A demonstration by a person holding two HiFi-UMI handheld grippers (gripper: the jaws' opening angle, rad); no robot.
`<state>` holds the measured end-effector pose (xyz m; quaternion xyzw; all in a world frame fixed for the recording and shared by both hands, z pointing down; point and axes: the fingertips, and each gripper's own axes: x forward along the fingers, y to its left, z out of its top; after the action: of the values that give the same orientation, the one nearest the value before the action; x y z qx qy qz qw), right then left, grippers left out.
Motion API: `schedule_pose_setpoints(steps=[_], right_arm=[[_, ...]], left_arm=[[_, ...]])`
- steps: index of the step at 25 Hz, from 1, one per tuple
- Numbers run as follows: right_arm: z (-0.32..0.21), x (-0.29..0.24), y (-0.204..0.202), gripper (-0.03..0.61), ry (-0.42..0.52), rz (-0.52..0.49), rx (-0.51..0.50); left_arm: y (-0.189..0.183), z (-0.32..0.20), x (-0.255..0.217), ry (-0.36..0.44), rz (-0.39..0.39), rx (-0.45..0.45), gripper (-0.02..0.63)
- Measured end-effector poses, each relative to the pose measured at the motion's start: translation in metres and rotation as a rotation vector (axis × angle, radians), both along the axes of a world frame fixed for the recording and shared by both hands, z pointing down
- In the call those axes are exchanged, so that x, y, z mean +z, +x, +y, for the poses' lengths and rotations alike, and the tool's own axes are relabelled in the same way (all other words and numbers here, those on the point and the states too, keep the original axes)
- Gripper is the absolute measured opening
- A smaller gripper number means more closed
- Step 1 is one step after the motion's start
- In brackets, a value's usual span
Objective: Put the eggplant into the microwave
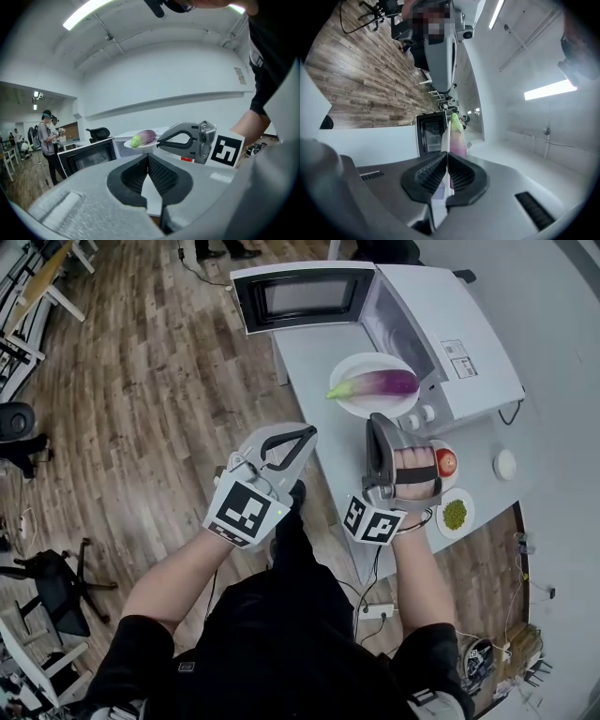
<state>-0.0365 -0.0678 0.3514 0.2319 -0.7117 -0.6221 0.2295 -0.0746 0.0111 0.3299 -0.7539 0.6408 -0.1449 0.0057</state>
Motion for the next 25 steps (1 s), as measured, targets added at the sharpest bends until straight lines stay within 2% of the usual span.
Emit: schedule_pose_setpoints(steps=[8, 15, 25], right_arm=[[-0.033, -0.003, -0.039, 0.023, 0.004, -0.008, -0.004], [-0.06, 0.003, -0.069, 0.023, -0.008, 0.001, -0.003], [-0.095, 0.0, -0.095, 0.025, -0.038, -0.001, 0.032]], left_arm=[[-0.034, -0.043, -0.008, 0.009, -0.043, 0.024, 0.009], [-0.068, -0.08, -0.016, 0.045, -0.042, 0.03, 0.009], [-0.097, -0.129, -0.018, 0.014, -0.013, 0.075, 0.009]])
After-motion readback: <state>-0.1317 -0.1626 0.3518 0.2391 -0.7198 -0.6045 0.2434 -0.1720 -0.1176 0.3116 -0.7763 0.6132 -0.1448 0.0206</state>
